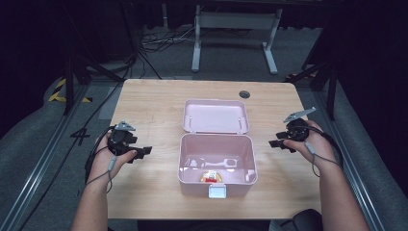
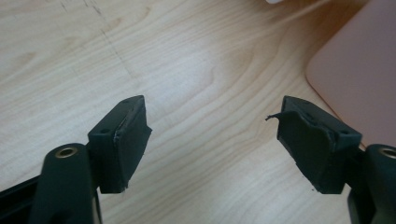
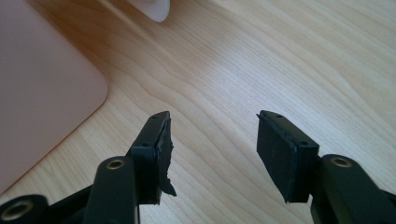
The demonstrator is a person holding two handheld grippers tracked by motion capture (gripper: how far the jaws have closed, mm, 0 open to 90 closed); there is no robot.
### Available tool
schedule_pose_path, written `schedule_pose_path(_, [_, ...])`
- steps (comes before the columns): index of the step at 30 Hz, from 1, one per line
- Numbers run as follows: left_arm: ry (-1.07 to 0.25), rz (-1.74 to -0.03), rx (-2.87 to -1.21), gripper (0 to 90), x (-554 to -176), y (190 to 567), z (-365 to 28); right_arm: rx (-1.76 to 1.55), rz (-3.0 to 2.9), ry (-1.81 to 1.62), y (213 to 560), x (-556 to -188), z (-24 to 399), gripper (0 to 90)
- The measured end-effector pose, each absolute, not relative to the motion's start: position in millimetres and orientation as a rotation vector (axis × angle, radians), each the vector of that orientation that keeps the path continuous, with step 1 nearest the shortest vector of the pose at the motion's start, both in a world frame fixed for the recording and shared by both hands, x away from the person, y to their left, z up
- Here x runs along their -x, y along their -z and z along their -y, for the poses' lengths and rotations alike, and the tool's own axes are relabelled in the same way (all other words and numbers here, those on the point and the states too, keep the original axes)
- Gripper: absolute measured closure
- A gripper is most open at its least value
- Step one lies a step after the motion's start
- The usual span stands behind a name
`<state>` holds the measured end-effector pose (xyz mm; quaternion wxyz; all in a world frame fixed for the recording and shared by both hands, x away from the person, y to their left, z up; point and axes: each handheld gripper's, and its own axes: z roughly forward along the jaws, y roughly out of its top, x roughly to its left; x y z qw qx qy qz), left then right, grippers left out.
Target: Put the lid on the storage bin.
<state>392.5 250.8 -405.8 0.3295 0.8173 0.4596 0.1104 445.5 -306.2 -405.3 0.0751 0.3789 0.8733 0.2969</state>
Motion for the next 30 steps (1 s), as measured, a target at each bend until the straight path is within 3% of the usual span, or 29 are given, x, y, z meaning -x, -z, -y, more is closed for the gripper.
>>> schedule_pose_path(5, [-0.301, -1.166, -2.133, 28.7, -397, 403, -243, -1.125, -2.621, -0.886, 409, -443, 306, 45.2])
schedule_pose_path(11, [-0.245, -1.099, -2.010, 34.9, -405, 389, -227, -1.101, -2.550, -0.979, 409, -440, 311, 39.7])
schedule_pose_path(17, [-0.310, -0.992, -2.085, 37.7, -422, 376, -212, -1.099, -2.516, -0.953, 410, -435, 316, 38.6])
schedule_pose_path(21, [-0.267, -0.903, -2.056, 37.7, -433, 371, -208, -1.084, -2.489, -0.987, 408, -431, 321, 39.3])
schedule_pose_path(30, [-0.266, -0.898, -1.978, 35.7, -451, 358, -194, -1.071, -2.479, -0.992, 409, -422, 322, 40.3])
